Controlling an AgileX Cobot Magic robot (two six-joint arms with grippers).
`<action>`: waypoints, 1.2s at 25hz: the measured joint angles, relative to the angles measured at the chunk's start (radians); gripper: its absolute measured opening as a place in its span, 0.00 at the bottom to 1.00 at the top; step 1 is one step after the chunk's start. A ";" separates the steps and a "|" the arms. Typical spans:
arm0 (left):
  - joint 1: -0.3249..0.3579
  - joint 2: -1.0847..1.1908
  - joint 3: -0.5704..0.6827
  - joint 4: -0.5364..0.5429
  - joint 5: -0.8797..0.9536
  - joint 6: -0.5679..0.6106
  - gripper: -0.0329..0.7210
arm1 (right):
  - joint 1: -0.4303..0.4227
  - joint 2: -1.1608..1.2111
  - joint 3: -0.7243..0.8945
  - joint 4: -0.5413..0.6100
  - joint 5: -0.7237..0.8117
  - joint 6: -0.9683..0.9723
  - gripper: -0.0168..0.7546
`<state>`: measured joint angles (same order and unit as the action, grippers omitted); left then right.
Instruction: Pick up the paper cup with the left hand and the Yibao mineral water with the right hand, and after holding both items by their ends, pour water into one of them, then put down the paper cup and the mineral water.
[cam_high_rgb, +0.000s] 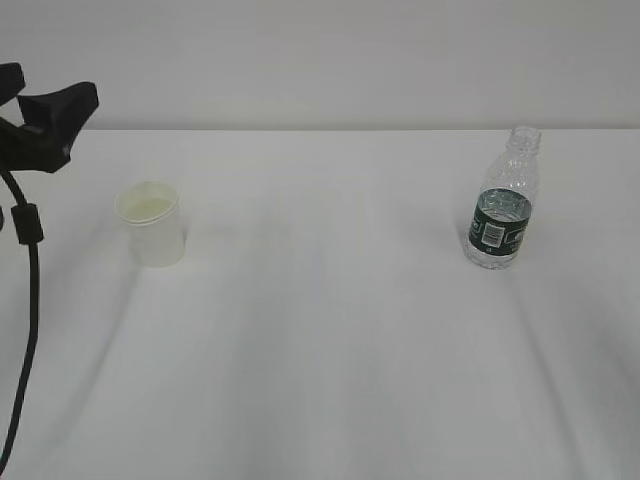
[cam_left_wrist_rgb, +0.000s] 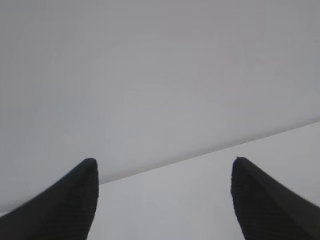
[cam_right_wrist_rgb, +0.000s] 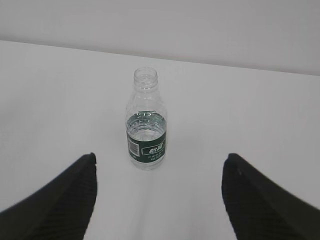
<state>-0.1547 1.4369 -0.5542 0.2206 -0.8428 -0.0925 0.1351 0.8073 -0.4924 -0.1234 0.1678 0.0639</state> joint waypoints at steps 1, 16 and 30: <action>0.000 -0.010 0.000 0.000 0.003 0.000 0.83 | 0.000 0.000 0.000 0.000 0.000 0.000 0.78; 0.000 -0.183 0.000 0.003 0.124 0.000 0.83 | 0.000 0.000 0.000 0.000 0.000 0.000 0.78; 0.000 -0.364 0.000 0.003 0.259 0.000 0.83 | 0.000 0.000 0.000 0.000 0.000 0.000 0.78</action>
<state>-0.1547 1.0733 -0.5543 0.2241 -0.5837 -0.0925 0.1351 0.8073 -0.4924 -0.1234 0.1678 0.0639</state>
